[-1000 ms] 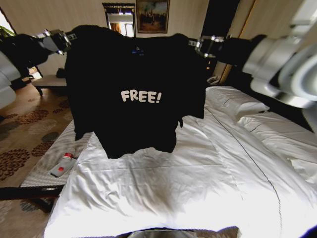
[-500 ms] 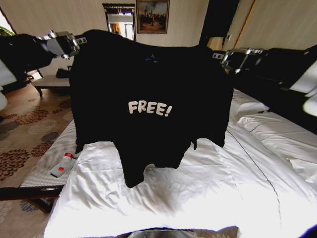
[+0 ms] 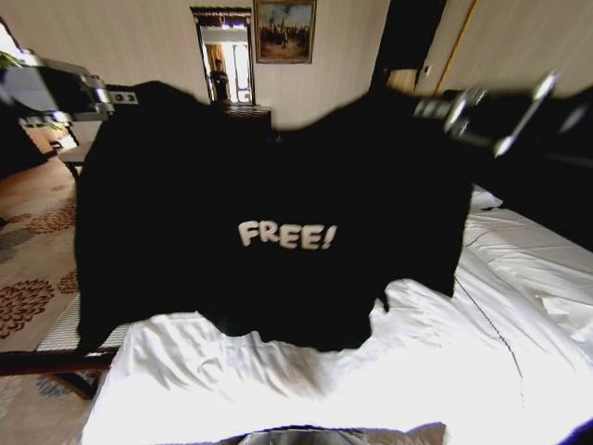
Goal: Fold the clothes on the bed.
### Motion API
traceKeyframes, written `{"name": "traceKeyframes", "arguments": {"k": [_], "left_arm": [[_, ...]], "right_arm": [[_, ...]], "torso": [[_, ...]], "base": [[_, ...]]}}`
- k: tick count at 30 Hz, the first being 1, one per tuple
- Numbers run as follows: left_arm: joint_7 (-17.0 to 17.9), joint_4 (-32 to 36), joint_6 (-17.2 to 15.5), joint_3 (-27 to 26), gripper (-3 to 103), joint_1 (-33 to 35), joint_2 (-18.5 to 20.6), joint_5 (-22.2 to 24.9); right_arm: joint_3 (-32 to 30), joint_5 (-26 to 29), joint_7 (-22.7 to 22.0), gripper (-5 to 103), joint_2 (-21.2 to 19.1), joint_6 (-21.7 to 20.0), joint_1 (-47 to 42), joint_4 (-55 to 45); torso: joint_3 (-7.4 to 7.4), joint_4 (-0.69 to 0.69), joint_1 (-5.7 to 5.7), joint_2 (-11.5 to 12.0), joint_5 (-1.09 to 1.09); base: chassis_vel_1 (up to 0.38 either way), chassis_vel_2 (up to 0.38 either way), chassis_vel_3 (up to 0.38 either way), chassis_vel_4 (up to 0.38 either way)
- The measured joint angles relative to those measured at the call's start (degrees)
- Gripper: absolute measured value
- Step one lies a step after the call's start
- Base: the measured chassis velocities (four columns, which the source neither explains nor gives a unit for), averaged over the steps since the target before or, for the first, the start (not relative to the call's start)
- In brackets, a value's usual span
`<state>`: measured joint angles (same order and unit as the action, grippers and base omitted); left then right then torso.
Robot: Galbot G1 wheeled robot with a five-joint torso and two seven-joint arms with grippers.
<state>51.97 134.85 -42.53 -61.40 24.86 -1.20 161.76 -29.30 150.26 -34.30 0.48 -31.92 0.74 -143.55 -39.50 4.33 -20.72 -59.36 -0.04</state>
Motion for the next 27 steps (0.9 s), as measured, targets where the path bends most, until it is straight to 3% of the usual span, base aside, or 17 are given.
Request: {"name": "traceKeyframes", "arguments": {"k": [4, 8, 13, 15, 17, 18, 21, 22, 26, 27], "left_arm": [[2.3, -1.7, -0.1, -3.5, 1, -0.9, 1.9, 4.7], [2.5, -3.2, -0.1, -5.1, 1, -1.6, 4.2, 5.1], [3.7, -0.2, 0.1, -2.3, 1, -1.4, 3.3, 5.0], [4.7, 2.4, 0.2, 1.2, 1, -0.9, 1.2, 3.7], [3.6, 5.0, 1.4, 8.2, 1, -0.8, -1.1, -3.4], [3.6, 5.0, 1.4, 8.2, 1, -0.8, -1.1, -3.4], [-0.9, 6.1, 4.0, 18.2, 1, -0.7, -3.4, -17.1], [-0.9, 6.1, 4.0, 18.2, 1, -0.7, -3.4, -17.1], [-4.1, 5.9, 5.1, 27.1, 1, 2.6, -8.6, -31.7], [-4.1, 5.9, 5.1, 27.1, 1, 2.6, -8.6, -31.7]], "right_arm": [[-2.0, 3.1, -0.9, 0, -1.7, -0.2, 0.0, 0.0], [-3.7, 6.1, -1.7, 0, -2.7, -1.0, 0.0, 0.0], [-2.4, 5.9, -2.0, 0, -1.7, -1.6, -0.1, 0.1], [-0.9, 3.7, -2.0, 0, -0.3, -1.7, -1.5, 0.1], [0.7, -0.6, -2.2, 0, 2.5, -2.0, -4.9, 0.2], [0.7, -0.6, -2.2, 0, 2.5, -2.0, -4.9, 0.2], [3.4, -7.9, -2.4, 0, 7.5, -2.0, -9.0, 0.3], [3.4, -7.9, -2.4, 0, 7.5, -2.0, -9.0, 0.3], [5.7, -20.3, -0.8, 0, 13.0, -2.0, -18.7, 3.5], [5.7, -20.3, -0.8, 0, 13.0, -2.0, -18.7, 3.5]], "torso": [[0.01, 0.0, 0.0, 0.0, 0.0], [0.01, -0.01, 0.01, 0.0, 0.02], [0.01, 0.0, 0.01, 0.0, 0.01], [0.01, 0.0, 0.0, 0.0, 0.0], [0.0, 0.01, 0.0, 0.0, 0.0], [0.0, 0.01, 0.0, 0.0, 0.0], [0.0, -0.02, 0.0, 0.0, 0.02], [0.0, -0.02, 0.0, 0.0, 0.02], [-0.01, 0.0, 0.0, 0.0, -0.01], [-0.01, 0.0, 0.0, 0.0, -0.01]], "base": [[0.0, 0.0, 0.0, 0.0], [0.0, 0.0, 0.0, 0.0], [0.0, 0.0, 0.0, 0.0], [0.0, 0.0, 0.0, 0.0], [0.0, 0.0, 0.0, 0.0], [0.0, 0.0, 0.0, 0.0], [0.0, 0.0, 0.0, 0.0], [0.0, 0.0, 0.0, 0.0], [0.0, 0.0, 0.0, 0.0], [0.0, 0.0, 0.0, 0.0]]}}
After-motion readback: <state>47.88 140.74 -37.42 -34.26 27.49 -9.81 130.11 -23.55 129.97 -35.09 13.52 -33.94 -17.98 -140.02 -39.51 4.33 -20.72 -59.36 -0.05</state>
